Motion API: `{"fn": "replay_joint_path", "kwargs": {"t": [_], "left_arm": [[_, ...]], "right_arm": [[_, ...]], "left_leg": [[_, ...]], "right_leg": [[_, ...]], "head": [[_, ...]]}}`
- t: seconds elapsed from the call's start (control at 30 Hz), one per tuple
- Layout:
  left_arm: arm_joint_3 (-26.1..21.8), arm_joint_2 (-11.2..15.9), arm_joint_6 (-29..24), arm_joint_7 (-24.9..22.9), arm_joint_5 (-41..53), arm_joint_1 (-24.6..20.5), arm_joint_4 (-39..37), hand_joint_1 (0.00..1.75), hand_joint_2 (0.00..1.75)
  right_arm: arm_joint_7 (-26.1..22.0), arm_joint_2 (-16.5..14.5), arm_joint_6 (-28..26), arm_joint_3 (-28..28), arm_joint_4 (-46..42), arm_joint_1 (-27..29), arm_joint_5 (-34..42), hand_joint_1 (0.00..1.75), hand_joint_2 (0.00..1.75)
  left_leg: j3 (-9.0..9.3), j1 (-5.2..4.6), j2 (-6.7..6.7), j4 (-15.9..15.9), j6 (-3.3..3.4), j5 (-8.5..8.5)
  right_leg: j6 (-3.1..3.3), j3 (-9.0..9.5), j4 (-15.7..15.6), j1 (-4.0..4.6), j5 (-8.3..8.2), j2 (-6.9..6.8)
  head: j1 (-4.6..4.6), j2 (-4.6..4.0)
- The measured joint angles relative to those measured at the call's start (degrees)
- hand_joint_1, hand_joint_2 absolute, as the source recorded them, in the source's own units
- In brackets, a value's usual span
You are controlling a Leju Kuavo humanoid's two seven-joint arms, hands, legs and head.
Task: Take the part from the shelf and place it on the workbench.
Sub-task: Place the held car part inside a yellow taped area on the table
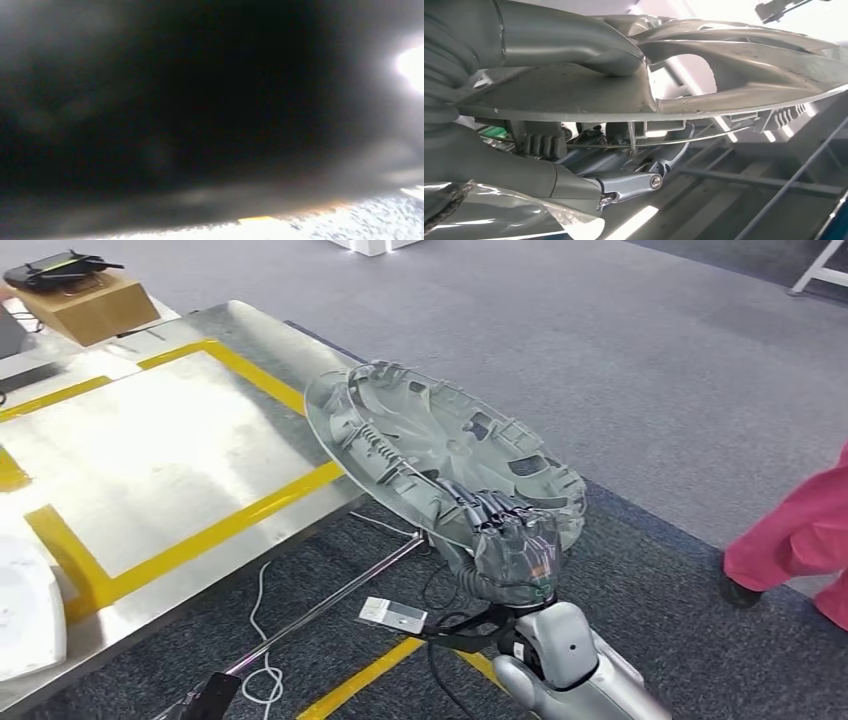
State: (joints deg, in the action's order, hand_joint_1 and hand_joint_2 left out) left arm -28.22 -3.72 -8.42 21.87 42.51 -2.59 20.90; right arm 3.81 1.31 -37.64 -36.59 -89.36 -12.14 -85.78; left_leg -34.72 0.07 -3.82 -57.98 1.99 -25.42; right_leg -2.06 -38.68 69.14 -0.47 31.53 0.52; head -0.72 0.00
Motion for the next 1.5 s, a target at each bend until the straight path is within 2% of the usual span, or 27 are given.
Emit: {"fn": "replay_joint_path", "kwargs": {"t": [0.07,0.1,0.13,0.2,0.27,0.33,0.4,0.43,0.47,0.57,0.63,0.7,0.77,0.8,0.87,0.93,0.97,1.0,1.07,1.1,1.13,1.2,1.27,1.33,1.4,1.43,1.5], "left_arm": [[-0.01,0.2,0.2,-0.04,0.0,-0.08,-0.08,0.0,0.0],[-0.02,0.33,0.25,-0.05,0.0,-0.1,-0.13,0.0,0.0],[-0.02,0.46,0.27,-0.07,0.0,-0.07,-0.19,0.0,0.0],[-0.03,0.83,0.29,-0.08,0.01,0.16,-0.35,0.0,0.0],[-0.03,1.07,0.31,-0.09,0.06,0.19,-0.49,0.0,0.0],[-0.02,1.13,0.34,-0.1,0.15,-0.13,-0.58,0.0,0.0],[-0.02,1.19,0.35,-0.1,0.25,-0.35,-0.7,0.0,0.0],[-0.02,1.22,0.37,-0.1,0.32,-0.36,-0.76,0.0,0.0],[-0.02,1.27,0.37,-0.1,0.43,-0.34,-0.81,0.0,0.0],[-0.02,1.45,0.36,-0.1,0.68,-0.47,-0.83,0.0,0.0],[-0.02,1.5,0.35,-0.13,0.73,-0.64,-0.85,0.0,0.0],[-0.03,1.52,0.34,-0.16,0.74,-0.61,-0.91,0.0,0.0],[-0.04,1.5,0.33,-0.16,0.76,-0.56,-0.97,0.0,0.0],[-0.04,1.49,0.33,-0.16,0.77,-0.65,-0.98,0.0,0.0],[-0.04,1.5,0.32,-0.16,0.79,-0.82,-0.99,0.0,0.0],[-0.04,1.52,0.31,-0.16,0.79,-0.81,-1.01,0.0,0.0],[-0.04,1.51,0.31,-0.16,0.79,-0.79,-1.03,0.0,0.0],[-0.04,1.47,0.31,-0.16,0.79,-0.78,-1.05,0.0,0.0],[-0.04,1.37,0.29,-0.16,0.79,-0.83,-1.08,0.0,0.0],[-0.04,1.34,0.28,-0.16,0.79,-0.85,-1.09,0.0,0.0],[-0.04,1.33,0.27,-0.16,0.79,-0.83,-1.1,0.0,0.0],[-0.04,1.38,0.25,-0.17,0.79,-0.65,-1.14,0.0,0.0],[-0.04,1.41,0.25,-0.17,0.8,-0.53,-1.16,0.0,0.0],[-0.04,1.39,0.25,-0.16,0.84,-0.72,-1.19,0.0,0.0],[-0.04,1.38,0.25,-0.17,0.85,-0.87,-1.23,0.0,0.0],[-0.04,1.39,0.25,-0.17,0.85,-0.86,-1.28,0.0,0.0],[-0.04,1.41,0.25,-0.19,0.85,-0.83,-1.37,0.0,0.0]], "right_arm": [[-0.03,-0.07,-0.07,-0.09,0.48,-0.16,0.0,1.75,1.75],[-0.05,-0.1,-0.09,-0.15,0.69,-0.25,-0.01,1.75,1.75],[-0.06,-0.14,-0.11,-0.21,0.9,-0.36,0.01,1.75,1.75],[-0.01,-0.3,-0.13,-0.26,1.21,-0.54,0.07,1.75,1.75],[0.02,-0.55,-0.14,-0.23,1.44,-0.78,0.1,1.75,1.75],[0.0,-0.72,-0.15,-0.22,1.63,-1.0,0.06,1.75,1.75],[-0.01,-0.74,-0.15,-0.22,1.92,-1.08,0.04,1.75,1.75],[-0.01,-0.74,-0.15,-0.23,2.09,-1.08,0.05,1.75,1.75],[-0.01,-0.75,-0.15,-0.24,2.25,-1.08,0.07,1.75,1.75],[-0.01,-0.87,-0.15,-0.25,2.47,-1.21,0.08,1.75,1.75],[-0.01,-0.93,-0.16,-0.24,2.51,-1.47,0.07,1.75,1.75],[-0.01,-1.01,-0.17,-0.25,2.52,-1.69,0.06,1.75,1.75],[-0.02,-1.08,-0.18,-0.26,2.53,-1.8,0.08,1.75,1.75],[-0.04,-1.1,-0.19,-0.26,2.54,-1.82,0.09,1.75,1.75],[-0.07,-1.09,-0.19,-0.26,2.64,-1.78,0.09,1.75,1.75],[-0.05,-1.09,-0.19,-0.25,2.83,-1.69,0.11,1.75,1.75],[-0.04,-1.09,-0.19,-0.24,2.91,-1.66,0.13,1.75,1.75],[-0.03,-1.09,-0.19,-0.23,2.97,-1.68,0.14,1.75,1.75],[-0.04,-1.09,-0.19,-0.25,2.99,-1.78,0.13,1.75,1.75],[-0.05,-1.09,-0.19,-0.25,2.99,-1.84,0.11,1.75,1.75],[-0.06,-1.09,-0.19,-0.26,3.0,-1.85,0.11,1.75,1.75],[-0.02,-1.1,-0.19,-0.25,3.02,-1.83,0.13,1.75,1.75],[0.04,-1.14,-0.2,-0.24,3.02,-1.85,0.13,1.75,1.75],[0.03,-1.17,-0.21,-0.22,3.02,-1.89,0.1,1.75,1.75],[0.01,-1.18,-0.21,-0.21,3.07,-1.86,0.08,1.75,1.75],[0.01,-1.18,-0.21,-0.2,3.15,-1.86,0.08,1.75,1.75],[0.01,-1.18,-0.2,-0.22,3.33,-1.91,0.15,1.75,1.75]], "left_leg": [[-0.13,0.0,-1.43,-0.26,-0.41,-0.15],[-0.38,0.04,-2.03,-0.35,-0.76,-0.12],[-0.65,0.12,-2.6,-0.38,-1.14,-0.03],[-0.98,0.34,-3.36,-0.35,-1.86,0.1],[-1.84,0.23,-1.21,-2.18,-2.42,-1.21],[-4.7,0.19,2.05,-8.31,-2.94,-4.43],[-7.92,0.43,3.14,-14.93,-3.34,-6.78],[-8.41,0.52,3.3,-15.89,-3.45,-6.51],[-7.79,0.58,3.47,-14.61,-3.49,-5.22],[-2.32,0.23,5.61,-3.91,-3.01,-0.33],[-0.71,-0.23,6.72,-0.52,-2.39,0.04],[-0.74,-0.29,5.95,-0.27,-1.72,-0.04],[-0.57,-0.01,4.95,0.02,-1.01,0.09],[-0.47,0.17,4.47,0.14,-0.68,0.14],[-0.46,0.24,3.43,0.13,-0.31,0.08],[-0.41,0.19,2.21,0.1,-0.25,0.03],[-0.36,0.18,1.55,0.07,-0.27,0.01],[-0.29,0.18,0.85,0.02,-0.33,-0.04],[-0.3,0.17,-0.44,-0.18,-0.63,-0.21],[-0.45,0.19,-0.96,-0.3,-0.87,-0.23],[-0.64,0.26,-1.38,-0.36,-1.17,-0.2],[-0.88,0.46,-2.1,-0.26,-1.89,-0.03],[-1.24,0.45,-0.83,-1.07,-2.6,-0.78],[-3.43,0.43,1.9,-6.01,-3.23,-3.67],[-6.79,0.64,3.16,-13.19,-3.72,-6.68],[-7.78,0.76,3.27,-15.23,-3.86,-7.02],[-6.86,0.92,3.33,-13.25,-3.95,-4.75]], "right_leg": [[0.21,3.33,-7.65,-0.36,-3.33,2.44],[0.27,4.33,-9.78,-0.47,-3.82,3.42],[0.38,4.77,-10.57,-0.48,-3.67,3.9],[0.8,5.07,-11.01,-0.46,-3.75,2.96],[1.51,5.46,-11.46,-0.59,-3.89,1.66],[2.08,5.77,-11.66,-0.53,-3.77,0.14],[2.28,5.93,-11.63,-0.4,-3.54,-1.36],[2.27,6.03,-11.62,-0.38,-3.41,-2.02],[2.19,6.19,-11.61,-0.37,-3.27,-2.62],[1.6,6.85,-11.55,-0.16,-2.68,-4.2],[1.04,7.05,-11.55,0.17,-2.35,-5.13],[0.48,7.25,-11.7,0.28,-2.1,-5.98],[-0.1,6.59,-10.2,0.07,-0.86,-4.52],[-0.32,5.36,-7.74,-0.04,0.49,-3.2],[-0.54,1.25,0.21,-0.14,3.87,-1.1],[-0.6,-2.03,5.42,-0.13,4.79,-0.73],[-0.51,-2.14,4.66,-0.13,3.45,-0.65],[-0.34,-1.11,1.64,-0.14,1.19,-0.4],[0.09,2.43,-6.47,-0.27,-2.87,1.21],[0.25,3.8,-9.21,-0.33,-3.73,2.01],[0.39,4.51,-10.53,-0.33,-3.82,2.57],[0.8,4.86,-11.04,-0.25,-3.65,2.3],[1.52,5.21,-11.56,-0.38,-3.88,1.57],[2.11,5.58,-11.92,-0.47,-3.95,0.71],[2.38,5.74,-11.93,-0.4,-3.8,-0.06],[2.4,5.8,-11.92,-0.38,-3.73,-0.36],[2.25,5.98,-11.87,-0.38,-3.55,-0.74]], "head": [[-0.04,0.0],[-0.05,0.0],[-0.05,0.0],[-0.04,0.0],[-0.38,0.0],[-0.75,0.0],[-0.8,0.0],[-0.8,0.0],[-0.81,0.0],[-0.81,0.0],[-0.79,0.0],[-0.79,0.0],[-0.63,-0.01],[-0.49,-0.01],[-0.24,0.0],[-0.19,0.0],[-0.19,0.0],[-0.18,0.0],[-0.2,0.0],[-0.22,0.0],[-0.25,0.0],[-0.25,0.0],[-0.39,0.0],[-0.66,0.0],[-0.78,0.0],[-0.81,0.0],[-0.81,0.0]]}}
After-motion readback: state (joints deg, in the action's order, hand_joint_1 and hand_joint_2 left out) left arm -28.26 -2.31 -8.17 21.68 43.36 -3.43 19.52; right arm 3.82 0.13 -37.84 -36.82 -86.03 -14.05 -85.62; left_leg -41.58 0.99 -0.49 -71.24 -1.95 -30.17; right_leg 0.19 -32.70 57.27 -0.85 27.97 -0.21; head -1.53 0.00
